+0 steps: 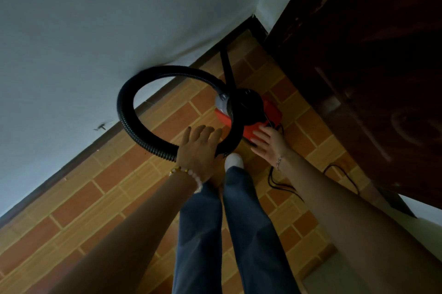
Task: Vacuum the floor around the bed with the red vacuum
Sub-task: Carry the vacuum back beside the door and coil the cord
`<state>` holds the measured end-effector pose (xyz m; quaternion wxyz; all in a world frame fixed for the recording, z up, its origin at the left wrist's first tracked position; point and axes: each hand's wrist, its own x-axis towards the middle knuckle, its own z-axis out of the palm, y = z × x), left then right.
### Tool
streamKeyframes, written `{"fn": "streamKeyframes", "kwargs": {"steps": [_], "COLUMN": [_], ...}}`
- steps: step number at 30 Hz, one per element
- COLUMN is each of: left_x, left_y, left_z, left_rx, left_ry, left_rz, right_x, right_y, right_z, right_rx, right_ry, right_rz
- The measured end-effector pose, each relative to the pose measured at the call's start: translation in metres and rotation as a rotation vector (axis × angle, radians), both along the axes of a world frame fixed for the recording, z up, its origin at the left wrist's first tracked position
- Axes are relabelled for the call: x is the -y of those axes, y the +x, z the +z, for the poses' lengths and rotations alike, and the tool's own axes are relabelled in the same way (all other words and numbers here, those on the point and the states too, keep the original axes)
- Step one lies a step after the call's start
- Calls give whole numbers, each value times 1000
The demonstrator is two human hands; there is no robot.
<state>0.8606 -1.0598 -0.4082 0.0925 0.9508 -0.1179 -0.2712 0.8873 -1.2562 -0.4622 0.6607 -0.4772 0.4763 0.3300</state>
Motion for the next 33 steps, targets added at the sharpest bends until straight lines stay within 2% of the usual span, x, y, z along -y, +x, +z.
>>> {"fn": "streamKeyframes", "kwargs": {"steps": [6, 13, 20, 24, 27, 33], "left_x": [45, 68, 78, 73, 70, 67], "left_y": [27, 48, 79, 80, 80, 80], "left_z": [-45, -84, -107, -108, -105, -103], "left_rx": [-129, -335, -630, -634, -627, -648], "left_ry": [70, 42, -55, -116, -126, -137], "left_rz": [-20, 199, 494, 535, 507, 584], "right_x": [26, 8, 17, 21, 24, 8], "right_y": [27, 63, 80, 84, 87, 78], "right_z": [-56, -106, -146, -154, -158, -167], "right_rx": [168, 338, 339, 343, 314, 246], "right_ry": [-306, -438, -642, -782, -859, -953], "right_rz": [370, 645, 954, 1027, 1170, 1136]}}
